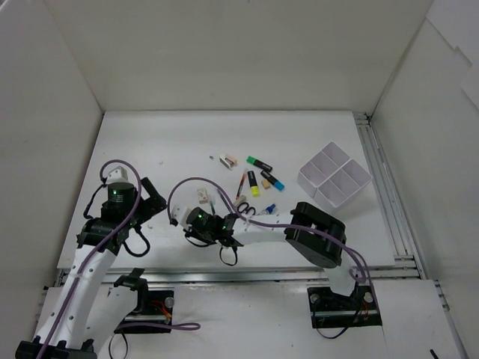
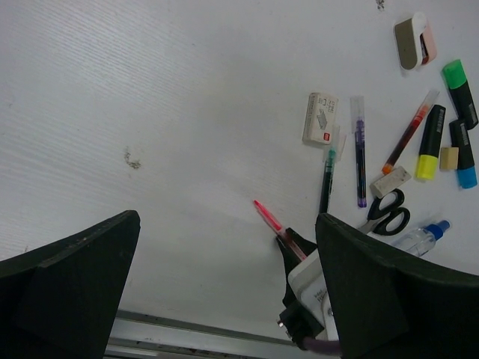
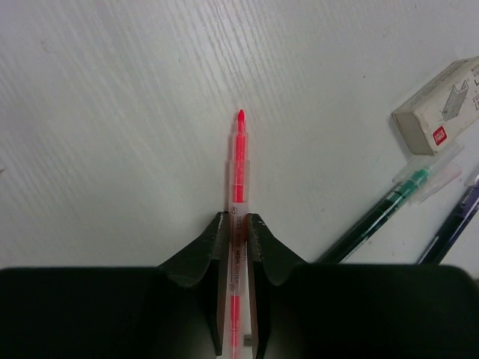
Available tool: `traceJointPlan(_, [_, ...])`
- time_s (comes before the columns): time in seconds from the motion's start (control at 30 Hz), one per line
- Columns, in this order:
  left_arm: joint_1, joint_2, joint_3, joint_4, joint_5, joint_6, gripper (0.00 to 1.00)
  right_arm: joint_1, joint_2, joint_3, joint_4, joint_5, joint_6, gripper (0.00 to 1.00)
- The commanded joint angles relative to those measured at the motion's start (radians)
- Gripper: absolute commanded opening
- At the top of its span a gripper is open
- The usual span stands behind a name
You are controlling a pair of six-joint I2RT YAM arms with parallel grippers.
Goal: Sort the stationery into containers
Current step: Pick up the pen from the center of the board.
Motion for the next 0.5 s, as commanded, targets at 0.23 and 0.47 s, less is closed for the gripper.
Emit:
traceJointPlan(0.23, [-0.017,0.251,0.162,0.199,0.171,0.154,0.99,-0.072,-0.464,-0.258,0.161,0.024,0.088,0.0])
traceJointPlan(0.47, [-0.198,0.494,0.34,0.231,0.167,0.335,0.99,-0.303,-0.846,-0.426,0.06,0.18,0.279,0.0])
